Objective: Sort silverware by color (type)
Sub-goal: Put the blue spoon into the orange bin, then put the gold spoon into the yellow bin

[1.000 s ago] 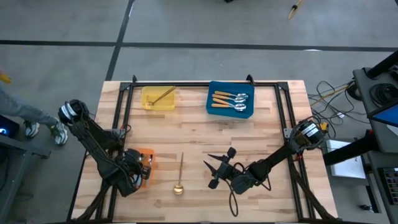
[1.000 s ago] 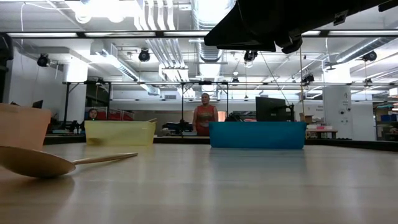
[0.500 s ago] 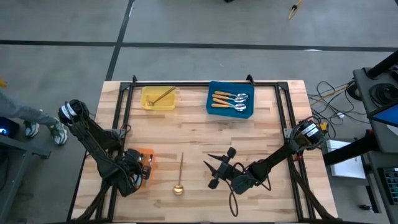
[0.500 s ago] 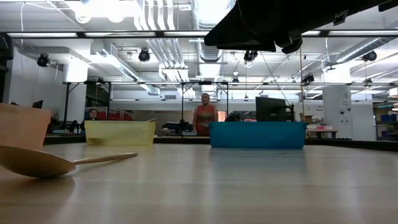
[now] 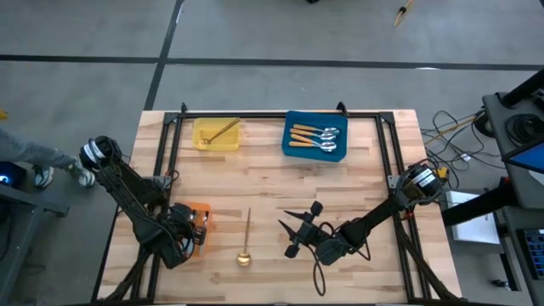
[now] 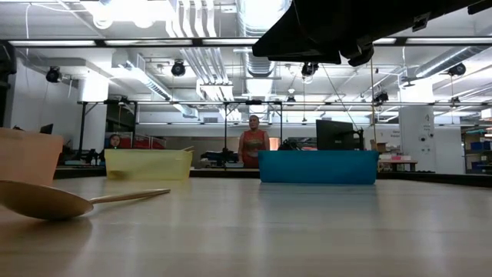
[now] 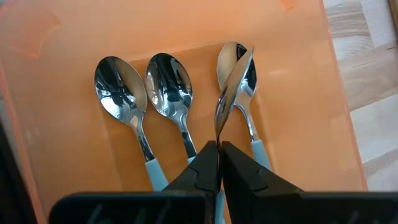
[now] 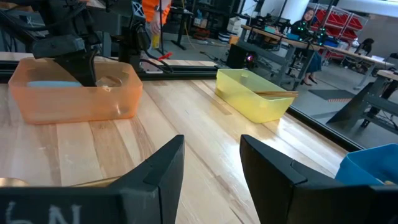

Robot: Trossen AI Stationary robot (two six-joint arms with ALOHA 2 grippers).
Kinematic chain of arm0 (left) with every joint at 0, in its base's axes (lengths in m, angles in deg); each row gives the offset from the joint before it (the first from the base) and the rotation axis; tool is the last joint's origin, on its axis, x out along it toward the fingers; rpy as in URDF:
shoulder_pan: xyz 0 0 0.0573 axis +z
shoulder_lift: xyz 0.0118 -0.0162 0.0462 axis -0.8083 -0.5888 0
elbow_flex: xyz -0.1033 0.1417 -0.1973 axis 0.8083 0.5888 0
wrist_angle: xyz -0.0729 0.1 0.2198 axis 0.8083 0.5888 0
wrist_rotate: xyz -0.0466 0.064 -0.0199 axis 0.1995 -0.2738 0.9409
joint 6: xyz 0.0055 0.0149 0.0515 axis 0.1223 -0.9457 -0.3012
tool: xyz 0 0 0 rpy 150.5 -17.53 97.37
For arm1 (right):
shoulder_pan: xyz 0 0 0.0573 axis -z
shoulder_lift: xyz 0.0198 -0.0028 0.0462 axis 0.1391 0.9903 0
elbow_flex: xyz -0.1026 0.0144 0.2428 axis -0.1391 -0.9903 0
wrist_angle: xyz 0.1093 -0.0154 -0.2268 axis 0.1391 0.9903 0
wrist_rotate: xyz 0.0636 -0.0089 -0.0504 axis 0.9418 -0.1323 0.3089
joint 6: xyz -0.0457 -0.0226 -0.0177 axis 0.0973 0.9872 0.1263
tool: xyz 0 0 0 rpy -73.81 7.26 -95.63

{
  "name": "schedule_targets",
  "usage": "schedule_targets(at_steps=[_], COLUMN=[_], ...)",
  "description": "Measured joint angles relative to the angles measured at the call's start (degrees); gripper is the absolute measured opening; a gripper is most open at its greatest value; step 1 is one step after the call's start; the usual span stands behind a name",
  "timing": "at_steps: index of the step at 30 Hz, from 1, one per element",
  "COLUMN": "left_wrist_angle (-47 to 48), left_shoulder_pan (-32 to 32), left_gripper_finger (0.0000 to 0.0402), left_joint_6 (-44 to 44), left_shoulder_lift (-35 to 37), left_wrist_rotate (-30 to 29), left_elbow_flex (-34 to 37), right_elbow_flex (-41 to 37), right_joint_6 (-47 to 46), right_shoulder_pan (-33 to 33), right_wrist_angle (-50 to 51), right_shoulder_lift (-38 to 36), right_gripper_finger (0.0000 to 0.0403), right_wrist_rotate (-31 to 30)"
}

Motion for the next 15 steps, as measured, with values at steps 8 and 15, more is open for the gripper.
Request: schedule_targets(at_steps=[8, 15], left_wrist_angle=[0.0, 0.0], left_shoulder_pan=[0.0, 0.0], left_gripper_finger=[0.0026, 0.0048], left_joint_6=[0.0, 0.0], left_shoulder_lift=[0.0, 0.0], left_wrist_rotate=[0.0, 0.0], left_elbow_flex=[0.0, 0.0], right_elbow_flex=[0.0, 0.0], right_joint_6=[0.0, 0.0], right_shoulder_pan=[0.0, 0.0], right_wrist_angle=[0.0, 0.0], right_shoulder_lift=[0.0, 0.0], right_gripper_finger=[0.0148, 0.0148], right_wrist_rotate=[0.0, 0.0])
